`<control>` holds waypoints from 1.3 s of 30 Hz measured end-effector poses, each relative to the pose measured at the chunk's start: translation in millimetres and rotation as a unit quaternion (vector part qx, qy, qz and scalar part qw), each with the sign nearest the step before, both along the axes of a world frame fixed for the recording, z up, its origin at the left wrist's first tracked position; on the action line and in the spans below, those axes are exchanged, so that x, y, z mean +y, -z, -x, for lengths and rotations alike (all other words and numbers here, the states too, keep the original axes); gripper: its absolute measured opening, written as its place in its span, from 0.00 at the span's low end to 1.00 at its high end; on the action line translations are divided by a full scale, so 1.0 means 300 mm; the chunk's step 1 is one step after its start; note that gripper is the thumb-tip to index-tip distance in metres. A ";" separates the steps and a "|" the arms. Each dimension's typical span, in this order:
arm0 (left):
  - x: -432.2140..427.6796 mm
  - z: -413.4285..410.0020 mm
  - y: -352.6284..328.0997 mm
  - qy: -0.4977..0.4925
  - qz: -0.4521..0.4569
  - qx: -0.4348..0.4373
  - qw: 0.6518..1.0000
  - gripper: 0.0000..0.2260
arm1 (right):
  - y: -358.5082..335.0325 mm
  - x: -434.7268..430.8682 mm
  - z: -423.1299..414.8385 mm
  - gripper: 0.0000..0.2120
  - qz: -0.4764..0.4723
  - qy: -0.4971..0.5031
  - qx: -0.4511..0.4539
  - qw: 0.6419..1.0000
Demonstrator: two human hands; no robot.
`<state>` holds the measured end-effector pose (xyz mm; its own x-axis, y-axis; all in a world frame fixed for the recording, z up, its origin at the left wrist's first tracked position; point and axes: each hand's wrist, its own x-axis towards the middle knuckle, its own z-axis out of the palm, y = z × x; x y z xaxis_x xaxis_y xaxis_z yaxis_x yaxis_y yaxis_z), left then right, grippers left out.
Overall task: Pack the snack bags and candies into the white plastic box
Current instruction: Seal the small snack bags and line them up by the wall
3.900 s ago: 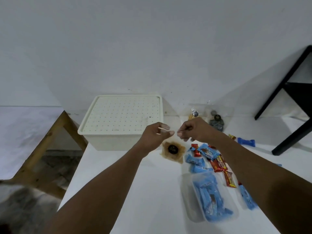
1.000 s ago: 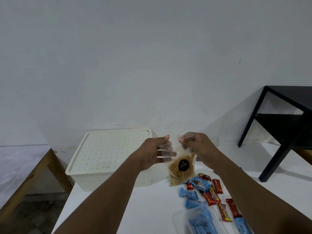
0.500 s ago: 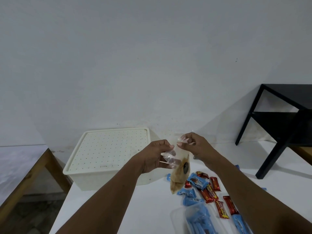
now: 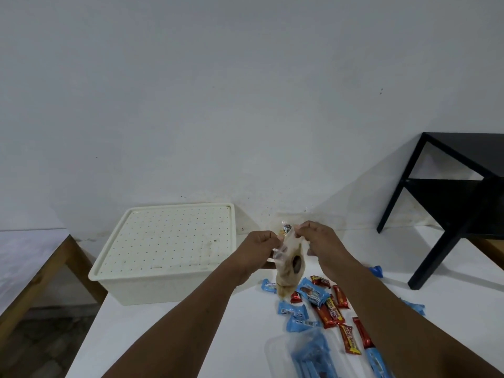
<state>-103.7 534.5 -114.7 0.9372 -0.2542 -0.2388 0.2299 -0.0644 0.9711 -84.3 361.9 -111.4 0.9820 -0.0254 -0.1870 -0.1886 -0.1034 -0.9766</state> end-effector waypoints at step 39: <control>-0.218 -0.660 0.499 -0.063 -0.279 0.040 0.957 0.22 | 0.489 -0.286 -0.738 0.12 0.104 -0.023 0.149 0.983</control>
<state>94.2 469.0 -264.4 0.9248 0.0470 -0.3775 0.3424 -0.5350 0.7723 137.1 276.0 -258.1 0.8851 -0.0512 -0.4627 -0.4544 -0.3103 -0.8350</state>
